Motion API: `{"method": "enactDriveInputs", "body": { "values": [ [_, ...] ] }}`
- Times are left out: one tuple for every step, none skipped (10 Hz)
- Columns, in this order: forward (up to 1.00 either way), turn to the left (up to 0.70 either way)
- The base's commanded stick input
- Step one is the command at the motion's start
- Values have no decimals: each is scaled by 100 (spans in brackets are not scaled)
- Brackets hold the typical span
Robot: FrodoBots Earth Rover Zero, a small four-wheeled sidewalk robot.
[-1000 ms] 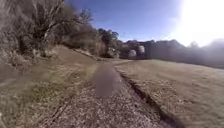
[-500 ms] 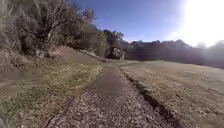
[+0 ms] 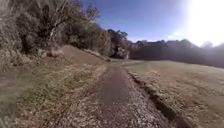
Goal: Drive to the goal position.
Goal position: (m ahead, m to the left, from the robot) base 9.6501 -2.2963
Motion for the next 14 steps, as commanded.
{"method": "enactDriveInputs", "body": {
  "values": [
    [60, 0],
    [60, 0],
    [60, 0],
    [60, 0],
    [60, 0],
    [60, 0],
    [60, 0],
    [60, 0],
    [60, 0],
    [60, 0],
    [60, 0],
    [60, 0],
    [60, 0],
    [60, 0]
  ]
}}
